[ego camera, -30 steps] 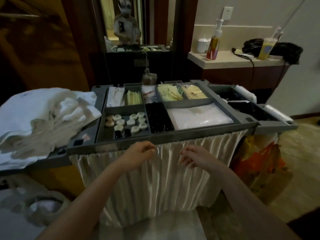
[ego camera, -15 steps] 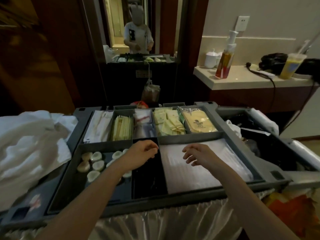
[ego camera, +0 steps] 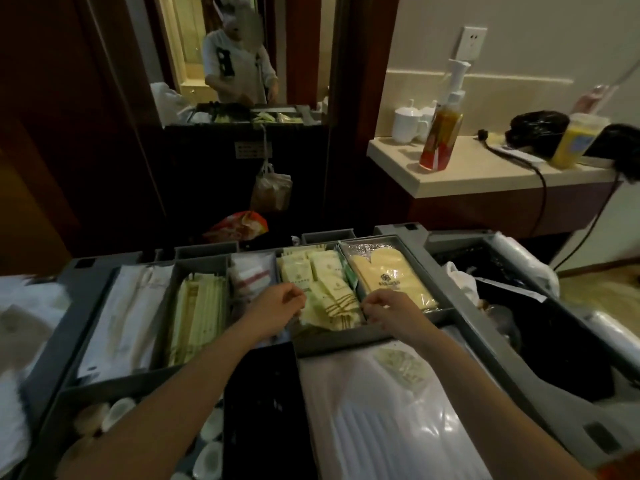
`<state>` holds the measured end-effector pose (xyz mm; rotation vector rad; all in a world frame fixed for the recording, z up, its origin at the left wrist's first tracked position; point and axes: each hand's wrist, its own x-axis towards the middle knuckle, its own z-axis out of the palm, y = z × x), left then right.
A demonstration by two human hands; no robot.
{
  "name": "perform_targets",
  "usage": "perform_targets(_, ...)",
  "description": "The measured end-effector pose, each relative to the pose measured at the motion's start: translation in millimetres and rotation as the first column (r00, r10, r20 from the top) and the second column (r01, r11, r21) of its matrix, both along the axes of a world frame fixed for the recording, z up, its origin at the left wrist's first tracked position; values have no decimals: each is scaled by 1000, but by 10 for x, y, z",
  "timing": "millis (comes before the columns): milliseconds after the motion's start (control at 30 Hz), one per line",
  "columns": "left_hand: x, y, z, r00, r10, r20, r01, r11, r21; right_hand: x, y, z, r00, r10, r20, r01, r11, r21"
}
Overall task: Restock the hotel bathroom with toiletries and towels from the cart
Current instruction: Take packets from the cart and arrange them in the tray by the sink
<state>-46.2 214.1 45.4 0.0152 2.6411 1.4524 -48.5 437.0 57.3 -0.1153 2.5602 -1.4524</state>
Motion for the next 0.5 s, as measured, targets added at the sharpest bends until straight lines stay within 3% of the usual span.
perform_targets(267, -405, 249, -326, 970, 224, -91, -233, 967, -102, -691, 11, -123, 949, 108, -297, -5, 944, 329)
perform_targets(433, -488, 292, -506, 957, 258, -135, -283, 933, -224, -1103, -64, -234, 884, 412, -220, -219, 782, 583)
perform_targets(500, -478, 310, -569, 949, 273, -155, -301, 932, -200, -1258, -118, -305, 854, 501, -139, -312, 708, 633)
